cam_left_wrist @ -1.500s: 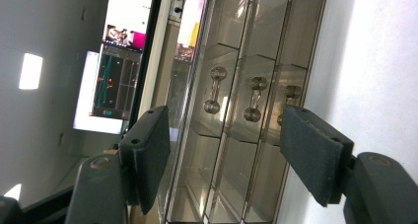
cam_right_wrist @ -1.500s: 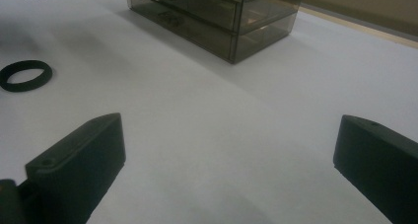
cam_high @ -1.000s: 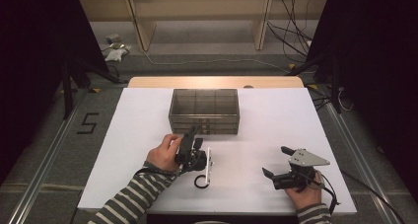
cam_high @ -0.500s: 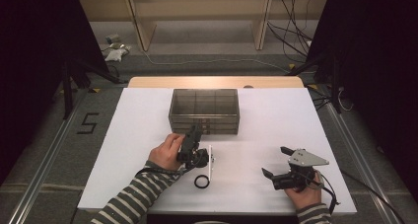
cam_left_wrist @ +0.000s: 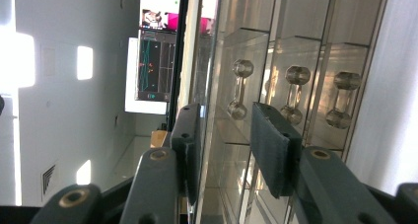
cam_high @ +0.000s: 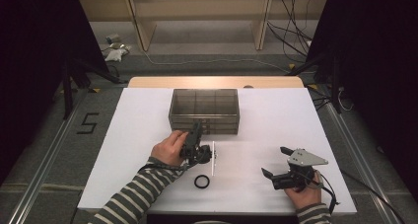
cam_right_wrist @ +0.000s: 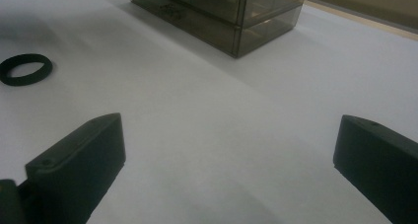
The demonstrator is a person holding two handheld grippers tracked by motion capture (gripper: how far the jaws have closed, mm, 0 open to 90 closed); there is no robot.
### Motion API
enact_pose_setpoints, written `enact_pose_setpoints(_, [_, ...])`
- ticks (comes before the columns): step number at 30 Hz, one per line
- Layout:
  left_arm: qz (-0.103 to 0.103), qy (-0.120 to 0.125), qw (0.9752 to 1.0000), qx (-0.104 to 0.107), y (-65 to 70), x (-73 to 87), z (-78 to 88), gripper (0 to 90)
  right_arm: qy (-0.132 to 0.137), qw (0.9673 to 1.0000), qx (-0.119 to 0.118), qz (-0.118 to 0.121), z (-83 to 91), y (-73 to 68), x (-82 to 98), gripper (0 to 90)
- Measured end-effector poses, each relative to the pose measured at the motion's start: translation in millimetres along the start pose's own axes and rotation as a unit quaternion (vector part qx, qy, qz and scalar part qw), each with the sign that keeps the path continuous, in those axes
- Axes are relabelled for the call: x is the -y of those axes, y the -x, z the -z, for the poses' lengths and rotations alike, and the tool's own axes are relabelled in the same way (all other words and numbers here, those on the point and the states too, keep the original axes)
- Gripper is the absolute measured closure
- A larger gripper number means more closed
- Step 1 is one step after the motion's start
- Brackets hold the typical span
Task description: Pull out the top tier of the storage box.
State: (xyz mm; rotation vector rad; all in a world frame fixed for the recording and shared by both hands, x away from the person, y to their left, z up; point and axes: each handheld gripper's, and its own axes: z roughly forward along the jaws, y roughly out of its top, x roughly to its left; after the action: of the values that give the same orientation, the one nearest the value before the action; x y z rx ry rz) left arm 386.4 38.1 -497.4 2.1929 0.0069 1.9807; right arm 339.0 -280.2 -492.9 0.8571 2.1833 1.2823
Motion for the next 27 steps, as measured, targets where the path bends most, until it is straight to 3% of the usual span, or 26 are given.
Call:
enact_pose_setpoints(16, [-0.043,-0.017,0.9988,0.013,2.5,-1.9,-14.9,69.3,-0.002,1.0000,0.000,0.002,-0.7,-0.1,-0.1,0.5])
enact_pose_setpoints(27, [-0.043,-0.022,0.9988,0.009,2.7,-4.3,-21.7,71.8,-0.002,1.0000,0.001,0.002,-1.2,-0.6,0.0,0.5])
